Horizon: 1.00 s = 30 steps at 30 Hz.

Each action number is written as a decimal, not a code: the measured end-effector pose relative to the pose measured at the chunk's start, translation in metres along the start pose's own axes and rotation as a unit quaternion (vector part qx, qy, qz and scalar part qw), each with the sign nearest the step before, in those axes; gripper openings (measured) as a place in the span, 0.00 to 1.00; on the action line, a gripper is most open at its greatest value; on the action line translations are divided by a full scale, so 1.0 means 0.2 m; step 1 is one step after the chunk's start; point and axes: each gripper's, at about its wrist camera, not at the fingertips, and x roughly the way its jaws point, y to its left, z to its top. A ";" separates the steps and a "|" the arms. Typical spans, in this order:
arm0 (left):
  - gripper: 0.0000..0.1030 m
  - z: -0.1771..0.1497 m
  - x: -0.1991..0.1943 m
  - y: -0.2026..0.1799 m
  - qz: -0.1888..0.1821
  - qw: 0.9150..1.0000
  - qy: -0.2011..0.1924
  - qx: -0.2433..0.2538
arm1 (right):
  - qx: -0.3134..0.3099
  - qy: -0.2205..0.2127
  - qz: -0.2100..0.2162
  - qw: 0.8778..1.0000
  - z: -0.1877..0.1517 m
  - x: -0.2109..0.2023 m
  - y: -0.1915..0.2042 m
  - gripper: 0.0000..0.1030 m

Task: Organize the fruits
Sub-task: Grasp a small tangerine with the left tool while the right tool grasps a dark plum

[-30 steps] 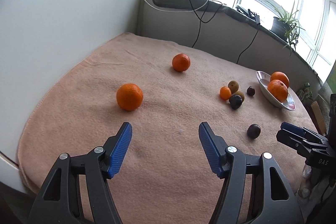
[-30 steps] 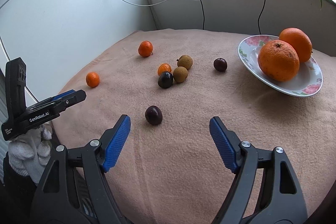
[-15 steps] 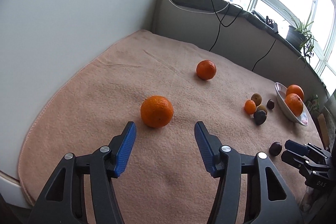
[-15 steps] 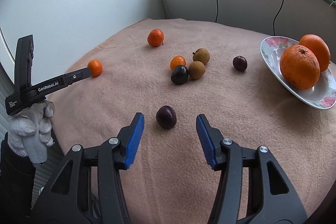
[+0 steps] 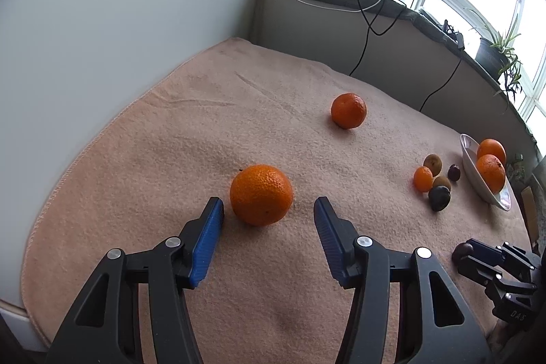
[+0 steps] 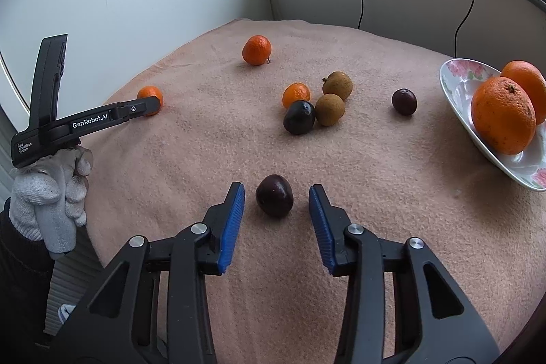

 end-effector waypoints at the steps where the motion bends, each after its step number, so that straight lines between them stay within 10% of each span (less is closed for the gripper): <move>1: 0.49 0.00 0.01 0.00 -0.001 1.000 0.002 -0.002 | -0.001 0.002 0.000 1.000 0.00 0.01 0.00 0.38; 30: 0.34 0.00 -0.07 -0.02 -0.038 0.999 -0.004 -0.010 | 0.025 -0.031 -0.014 0.999 0.02 -0.12 -0.10 0.23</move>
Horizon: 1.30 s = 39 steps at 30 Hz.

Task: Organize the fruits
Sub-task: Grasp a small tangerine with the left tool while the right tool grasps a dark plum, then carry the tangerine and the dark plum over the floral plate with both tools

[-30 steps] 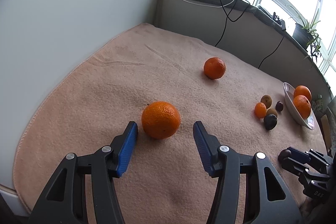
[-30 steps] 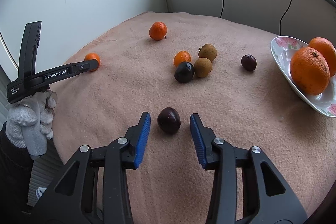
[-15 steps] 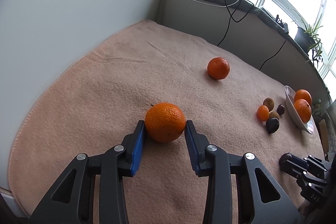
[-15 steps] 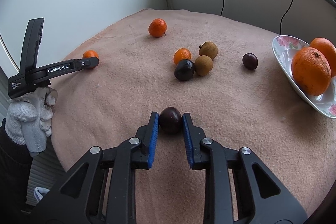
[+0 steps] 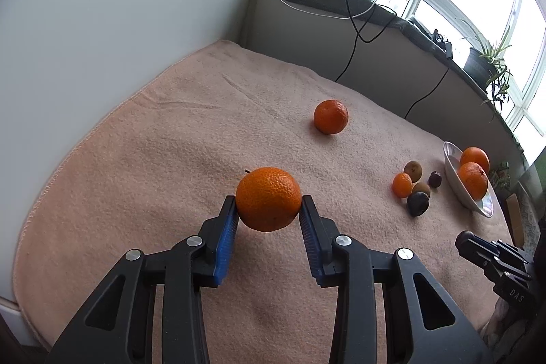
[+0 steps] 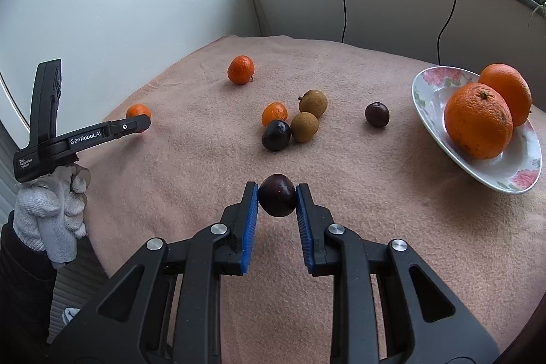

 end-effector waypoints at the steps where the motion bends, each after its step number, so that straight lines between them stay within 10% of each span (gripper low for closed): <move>1: 0.34 0.00 0.00 -0.02 -0.004 1.000 -0.001 0.002 | 0.004 -0.003 -0.002 1.000 0.00 -0.01 -0.02 0.23; 39: 0.34 0.14 0.23 -1.00 -0.174 0.976 0.023 0.126 | 0.113 -0.070 -0.121 0.984 0.03 -0.34 -0.76 0.23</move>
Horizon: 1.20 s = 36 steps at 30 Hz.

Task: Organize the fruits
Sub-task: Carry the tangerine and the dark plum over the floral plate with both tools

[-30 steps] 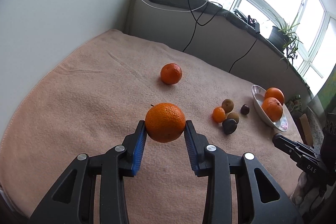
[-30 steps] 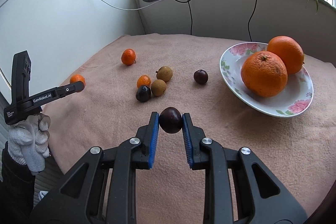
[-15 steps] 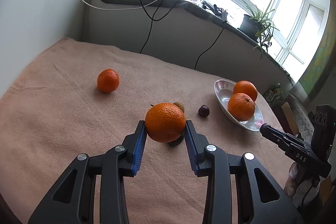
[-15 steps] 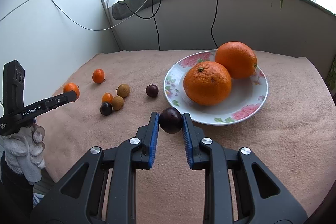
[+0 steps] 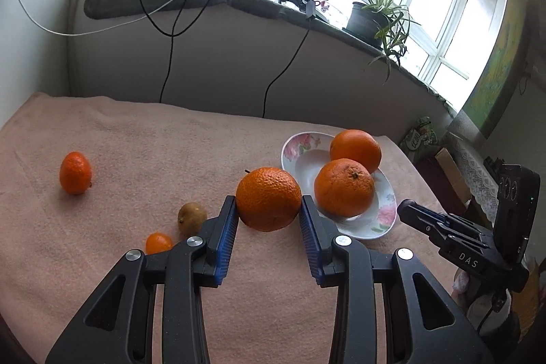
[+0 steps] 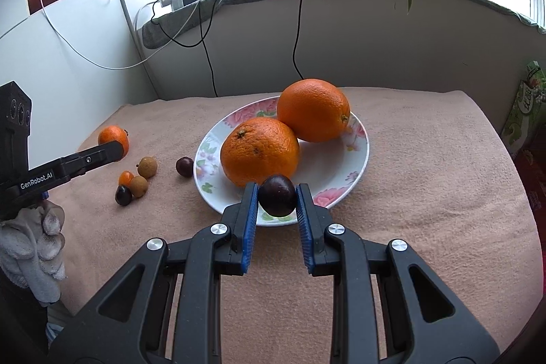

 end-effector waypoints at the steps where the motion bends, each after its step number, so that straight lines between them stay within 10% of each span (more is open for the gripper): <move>1: 0.34 0.01 0.02 -0.01 -0.002 1.000 0.001 0.001 | 0.002 0.000 -0.001 1.000 0.00 0.00 -0.01 0.23; 36: 0.34 0.09 0.35 -0.15 -0.007 0.998 0.046 0.043 | 0.002 0.012 -0.012 1.000 0.04 0.13 -0.12 0.23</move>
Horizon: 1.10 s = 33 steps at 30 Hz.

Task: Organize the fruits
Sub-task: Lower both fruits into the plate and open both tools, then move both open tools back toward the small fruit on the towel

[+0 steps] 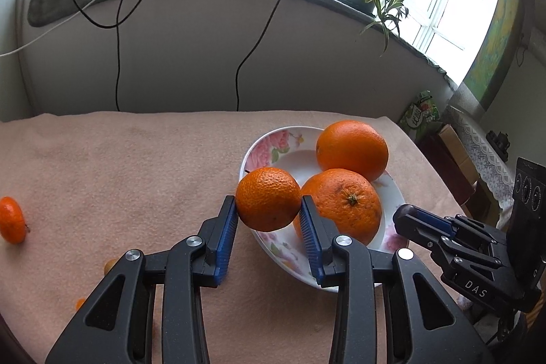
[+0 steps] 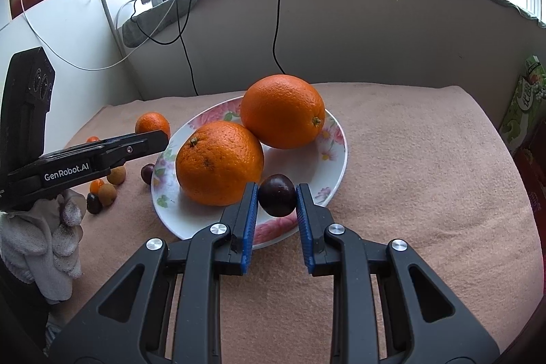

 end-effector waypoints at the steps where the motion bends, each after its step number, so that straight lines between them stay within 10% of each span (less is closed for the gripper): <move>1: 0.34 0.00 0.00 0.00 0.001 1.000 0.000 0.001 | -0.001 0.001 0.002 1.000 0.00 0.00 0.00 0.23; 7: 0.35 0.01 0.00 0.00 0.003 1.000 -0.002 0.004 | -0.001 0.003 0.003 1.000 0.00 0.01 0.00 0.24; 11: 0.42 0.01 0.00 -0.01 0.009 1.000 -0.004 0.011 | -0.003 -0.006 0.002 1.000 0.01 -0.01 0.00 0.54; 17: 0.70 0.01 -0.04 -0.04 0.010 1.000 -0.016 0.023 | -0.008 -0.015 0.002 1.000 0.01 -0.03 0.01 0.71; 22: 0.74 0.01 -0.05 -0.05 0.013 0.999 -0.020 0.028 | -0.005 -0.029 0.001 1.000 0.02 -0.06 0.01 0.88; 33: 0.76 0.01 -0.09 -0.07 0.018 0.999 -0.025 0.029 | -0.020 -0.034 -0.014 0.999 0.02 -0.08 0.05 0.98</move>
